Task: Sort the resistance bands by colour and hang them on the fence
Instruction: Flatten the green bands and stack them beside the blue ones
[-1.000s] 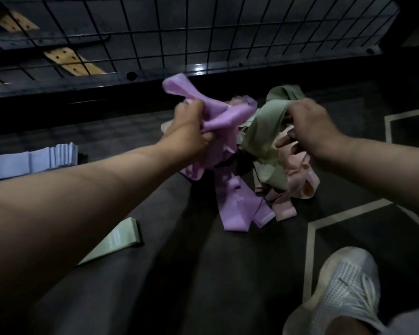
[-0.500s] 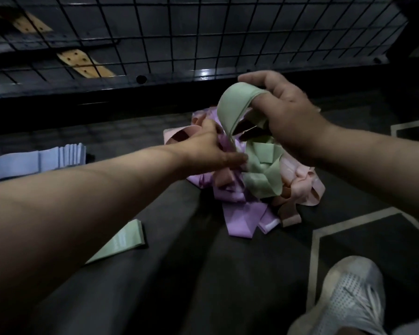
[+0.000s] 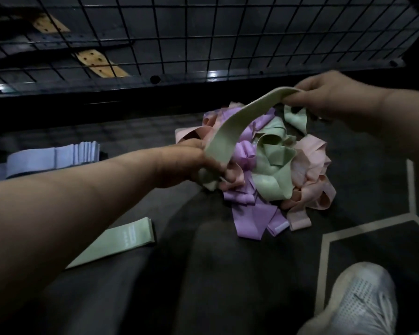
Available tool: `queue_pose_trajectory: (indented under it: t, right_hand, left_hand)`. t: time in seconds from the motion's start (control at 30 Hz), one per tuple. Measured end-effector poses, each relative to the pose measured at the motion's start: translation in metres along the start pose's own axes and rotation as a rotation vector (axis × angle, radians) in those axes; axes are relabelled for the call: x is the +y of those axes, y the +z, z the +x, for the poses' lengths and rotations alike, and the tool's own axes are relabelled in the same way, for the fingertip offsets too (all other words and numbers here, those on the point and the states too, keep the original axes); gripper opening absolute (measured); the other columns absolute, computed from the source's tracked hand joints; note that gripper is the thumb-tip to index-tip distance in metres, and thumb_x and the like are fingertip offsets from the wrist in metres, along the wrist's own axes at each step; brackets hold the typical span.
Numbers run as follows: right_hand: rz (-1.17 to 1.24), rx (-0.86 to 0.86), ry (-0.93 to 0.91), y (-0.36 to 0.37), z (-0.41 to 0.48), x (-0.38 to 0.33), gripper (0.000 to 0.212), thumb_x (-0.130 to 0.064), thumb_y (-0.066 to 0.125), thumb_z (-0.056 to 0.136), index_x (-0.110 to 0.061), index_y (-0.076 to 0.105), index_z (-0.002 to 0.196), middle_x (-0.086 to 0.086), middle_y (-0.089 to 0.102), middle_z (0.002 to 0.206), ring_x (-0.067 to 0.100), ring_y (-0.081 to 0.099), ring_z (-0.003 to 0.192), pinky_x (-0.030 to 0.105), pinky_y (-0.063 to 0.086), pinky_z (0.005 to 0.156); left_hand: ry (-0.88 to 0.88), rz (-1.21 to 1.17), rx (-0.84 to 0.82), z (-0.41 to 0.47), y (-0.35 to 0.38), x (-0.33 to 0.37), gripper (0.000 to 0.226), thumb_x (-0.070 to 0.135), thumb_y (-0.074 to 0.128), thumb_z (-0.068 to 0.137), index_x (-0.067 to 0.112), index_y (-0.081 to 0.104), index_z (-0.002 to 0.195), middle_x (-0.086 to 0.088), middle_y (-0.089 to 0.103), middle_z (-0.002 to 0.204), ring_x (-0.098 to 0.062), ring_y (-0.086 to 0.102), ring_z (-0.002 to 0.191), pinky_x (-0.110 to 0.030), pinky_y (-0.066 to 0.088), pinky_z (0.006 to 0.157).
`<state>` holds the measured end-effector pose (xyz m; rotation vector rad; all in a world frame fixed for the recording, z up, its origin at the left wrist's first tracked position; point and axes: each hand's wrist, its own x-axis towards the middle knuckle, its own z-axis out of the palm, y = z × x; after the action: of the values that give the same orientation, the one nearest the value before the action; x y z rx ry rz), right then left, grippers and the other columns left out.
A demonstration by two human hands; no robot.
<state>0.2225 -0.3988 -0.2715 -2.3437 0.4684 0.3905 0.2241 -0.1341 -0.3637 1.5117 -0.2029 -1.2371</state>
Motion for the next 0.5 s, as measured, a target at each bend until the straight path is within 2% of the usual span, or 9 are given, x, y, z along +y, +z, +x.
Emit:
queue_pose_trajectory:
  t: [0.1,0.2,0.3,0.4,0.5]
  right_hand:
    - [-0.168,-0.148,0.163,-0.005,0.007,0.018,0.013,-0.019,0.064,0.094,-0.012,0.066,0.105,0.003,0.072,0.071,0.015,0.056,0.049,0.023,0.036,0.045]
    - [-0.179,-0.394,0.305,-0.008,0.006,0.03,0.008,-0.012,0.061,0.095,-0.012,0.065,0.102,0.006,0.077,0.09,0.017,0.066,0.052,0.019,0.035,0.041]
    - [-0.098,-0.48,0.384,-0.008,0.005,0.043,0.019,-0.019,0.073,0.085,-0.008,0.064,0.098,0.012,0.076,0.099,0.01,0.053,0.043,0.017,0.03,0.04]
    - [0.01,-0.567,0.424,0.0,-0.001,0.048,0.03,-0.031,0.08,0.077,-0.007,0.066,0.091,0.015,0.073,0.1,0.009,0.039,0.041,0.016,0.024,0.039]
    - [0.183,-0.549,0.398,0.011,-0.006,0.052,0.024,-0.028,0.073,0.079,-0.009,0.058,0.081,0.01,0.07,0.077,0.005,0.034,0.034,0.013,0.022,0.033]
  left_hand:
    - [-0.059,0.042,0.0,-0.012,-0.014,-0.005,0.02,0.002,0.06,0.091,-0.001,0.061,0.111,-0.026,0.07,0.108,-0.029,0.07,0.072,-0.029,0.054,0.058]
    - [-0.109,-0.062,0.0,-0.02,-0.029,-0.014,0.021,0.007,0.051,0.098,0.004,0.058,0.117,-0.024,0.071,0.108,-0.028,0.072,0.073,-0.029,0.056,0.055]
    - [-0.128,-0.198,0.074,-0.028,-0.044,-0.022,0.02,0.013,0.052,0.097,0.004,0.061,0.112,-0.02,0.073,0.102,-0.026,0.074,0.077,-0.028,0.057,0.054]
    - [-0.071,-0.205,0.219,-0.033,-0.055,-0.027,0.011,0.013,0.053,0.097,0.006,0.062,0.095,-0.008,0.073,0.08,-0.018,0.072,0.068,-0.021,0.053,0.048]
    - [-0.025,-0.173,0.352,-0.036,-0.062,-0.034,0.01,0.013,0.057,0.096,0.005,0.062,0.094,-0.002,0.069,0.07,-0.01,0.062,0.052,-0.017,0.045,0.041]
